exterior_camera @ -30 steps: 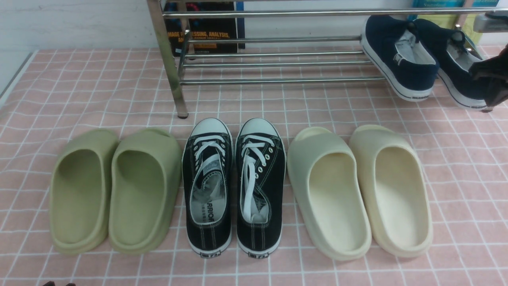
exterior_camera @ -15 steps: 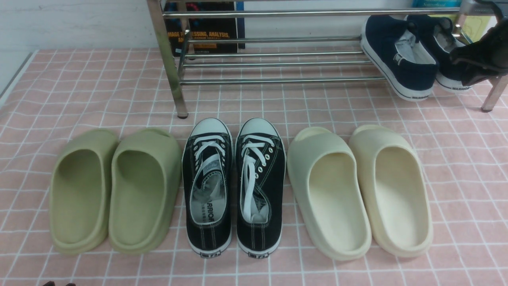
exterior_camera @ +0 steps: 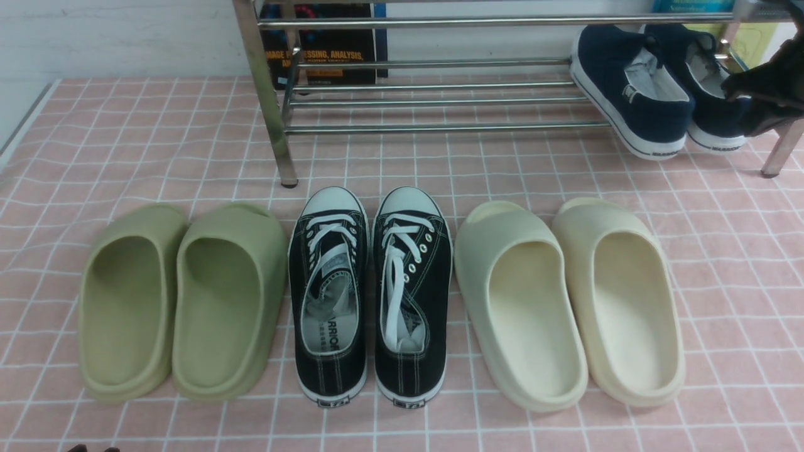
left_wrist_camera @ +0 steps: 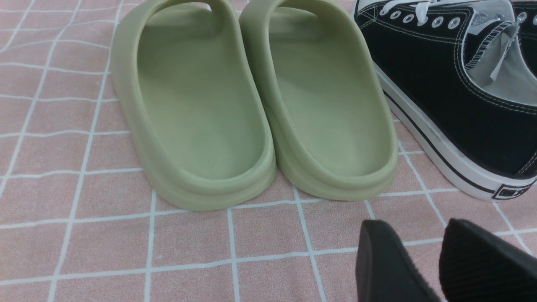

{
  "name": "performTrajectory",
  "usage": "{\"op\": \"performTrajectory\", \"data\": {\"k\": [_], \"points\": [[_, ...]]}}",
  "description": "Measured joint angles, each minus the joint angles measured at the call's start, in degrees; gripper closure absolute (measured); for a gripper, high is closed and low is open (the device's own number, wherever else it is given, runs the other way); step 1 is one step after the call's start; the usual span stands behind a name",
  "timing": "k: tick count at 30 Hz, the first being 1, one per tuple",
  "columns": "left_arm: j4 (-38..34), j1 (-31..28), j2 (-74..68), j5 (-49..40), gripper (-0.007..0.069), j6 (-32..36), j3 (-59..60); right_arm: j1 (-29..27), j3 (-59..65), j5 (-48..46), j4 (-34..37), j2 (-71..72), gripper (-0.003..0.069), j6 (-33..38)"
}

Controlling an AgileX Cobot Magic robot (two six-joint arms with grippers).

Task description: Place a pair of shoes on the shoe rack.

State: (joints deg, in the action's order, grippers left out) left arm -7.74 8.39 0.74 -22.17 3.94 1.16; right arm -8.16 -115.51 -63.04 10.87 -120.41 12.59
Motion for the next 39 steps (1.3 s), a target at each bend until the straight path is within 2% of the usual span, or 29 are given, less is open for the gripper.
{"op": "performTrajectory", "data": {"k": [6,12,16,19,22,27,31,32,37,39], "points": [[0.0,0.0,0.0,0.0,0.0385,0.0,0.0,1.23,0.19,-1.01,-0.61,5.59,0.0663,0.14],[0.0,0.0,0.0,0.0,0.0385,0.0,0.0,5.06,0.19,-2.11,-1.84,13.76,0.0662,0.93],[0.0,0.0,0.0,0.0,0.0385,0.0,0.0,6.67,1.15,-2.56,-5.16,20.07,0.0662,-0.42],[0.0,0.0,0.0,0.0,0.0385,0.0,0.0,6.67,6.24,-0.33,-7.75,25.32,0.0662,-1.78],[0.0,0.0,0.0,0.0,0.0385,0.0,0.0,6.67,15.34,4.46,-9.78,31.81,0.0662,-2.47],[0.0,0.0,0.0,0.0,0.0385,0.0,0.0,6.67,39.12,20.71,-10.45,47.56,0.0662,-2.56],[0.0,0.0,0.0,0.0,0.0385,0.0,0.0,6.62,56.21,36.98,-14.98,59.23,0.0662,-2.61],[0.0,0.0,0.0,0.0,0.0385,0.0,0.0,6.62,57.01,37.76,-15.28,59.83,0.0662,-2.61],[0.0,0.0,0.0,0.0,0.0385,0.0,0.0,6.62,74.9,57.24,-20.41,76.2,0.0662,-2.61],[0.0,0.0,0.0,0.0,0.0385,0.0,0.0,6.62,77.53,59.53,-20.55,79.35,0.0662,-2.61]]}}
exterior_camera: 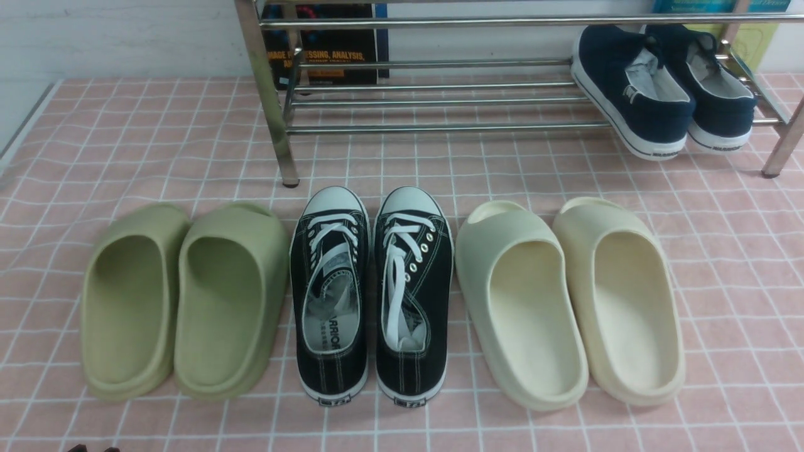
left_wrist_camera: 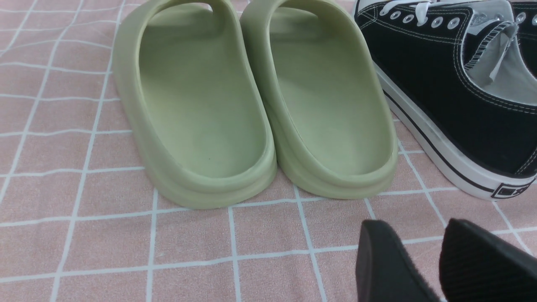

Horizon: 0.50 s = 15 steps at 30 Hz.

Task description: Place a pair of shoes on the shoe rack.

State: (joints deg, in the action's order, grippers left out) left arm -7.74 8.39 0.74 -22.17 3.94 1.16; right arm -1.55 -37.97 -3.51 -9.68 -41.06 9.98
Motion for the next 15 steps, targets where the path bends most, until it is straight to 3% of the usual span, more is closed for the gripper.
{"op": "performTrajectory", "data": {"k": [6,11,15], "points": [[0.0,0.0,0.0,0.0,0.0385,0.0,0.0,0.0,13.04,5.0,1.77,16.64,0.066,-0.81],[0.0,0.0,0.0,0.0,0.0385,0.0,0.0,0.0,24.32,4.63,8.14,27.29,0.0658,-8.92],[0.0,0.0,0.0,0.0,0.0385,0.0,0.0,0.0,28.71,4.69,8.74,30.15,0.0655,-11.26]]}}
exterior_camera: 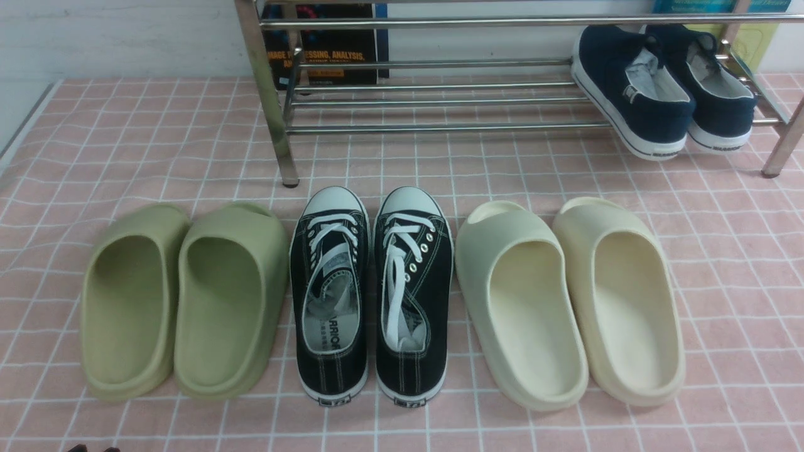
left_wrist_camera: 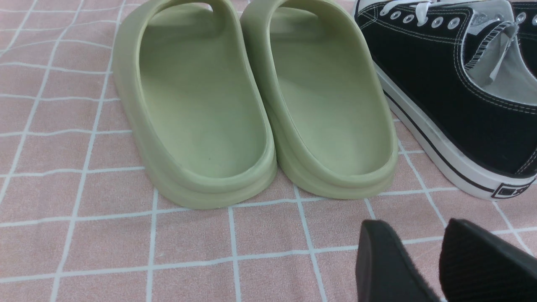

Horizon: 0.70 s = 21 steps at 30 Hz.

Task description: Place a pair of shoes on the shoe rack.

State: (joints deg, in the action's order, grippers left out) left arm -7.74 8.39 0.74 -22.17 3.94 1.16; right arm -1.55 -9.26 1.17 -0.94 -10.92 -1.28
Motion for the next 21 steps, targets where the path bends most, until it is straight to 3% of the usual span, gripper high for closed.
{"op": "performTrajectory", "data": {"k": [21], "points": [[0.0,0.0,0.0,0.0,0.0385,0.0,0.0,0.0,3.28,2.03,-0.45,1.24,0.063,-0.97]]}}
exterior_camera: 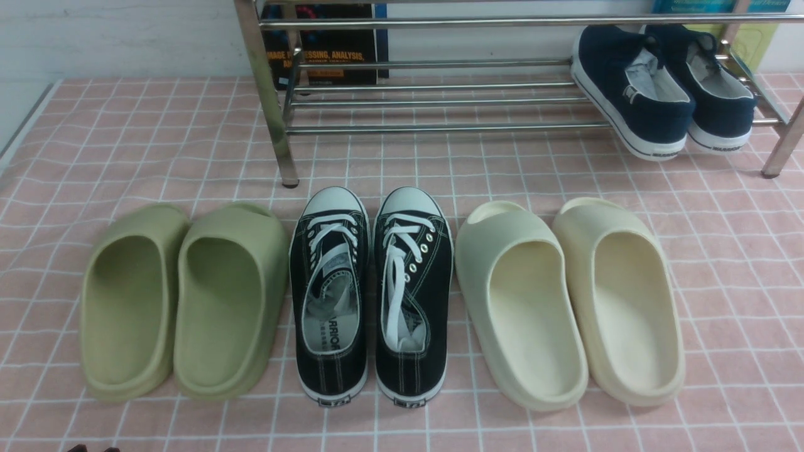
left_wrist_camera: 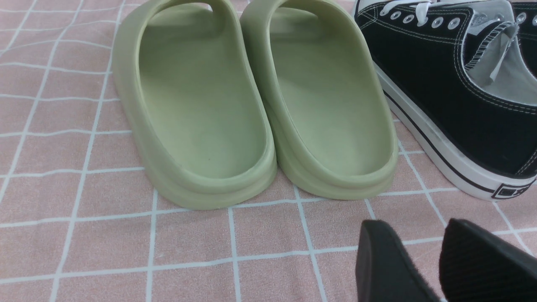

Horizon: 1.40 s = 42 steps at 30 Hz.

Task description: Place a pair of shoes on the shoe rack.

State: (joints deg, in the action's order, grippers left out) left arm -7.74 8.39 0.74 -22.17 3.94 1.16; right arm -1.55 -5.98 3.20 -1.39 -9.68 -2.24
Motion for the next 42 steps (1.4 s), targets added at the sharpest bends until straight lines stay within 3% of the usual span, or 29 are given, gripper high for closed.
{"op": "performTrajectory", "data": {"k": [9,17,19,28,42], "points": [[0.0,0.0,0.0,0.0,0.0385,0.0,0.0,0.0,6.4,1.2,0.0,4.71,0.0619,0.0],[0.0,0.0,0.0,0.0,0.0385,0.0,0.0,0.0,7.32,-17.16,0.83,6.85,0.0609,0.0],[0.0,0.0,0.0,0.0,0.0385,0.0,0.0,0.0,7.32,-21.77,3.19,6.84,0.0607,0.0],[0.0,0.0,0.0,0.0,0.0385,0.0,0.0,0.0,6.82,-25.09,14.42,10.23,0.0596,0.0],[0.0,0.0,0.0,0.0,0.0385,0.0,0.0,0.0,6.71,-25.28,7.45,10.29,0.0586,0.0]]}}
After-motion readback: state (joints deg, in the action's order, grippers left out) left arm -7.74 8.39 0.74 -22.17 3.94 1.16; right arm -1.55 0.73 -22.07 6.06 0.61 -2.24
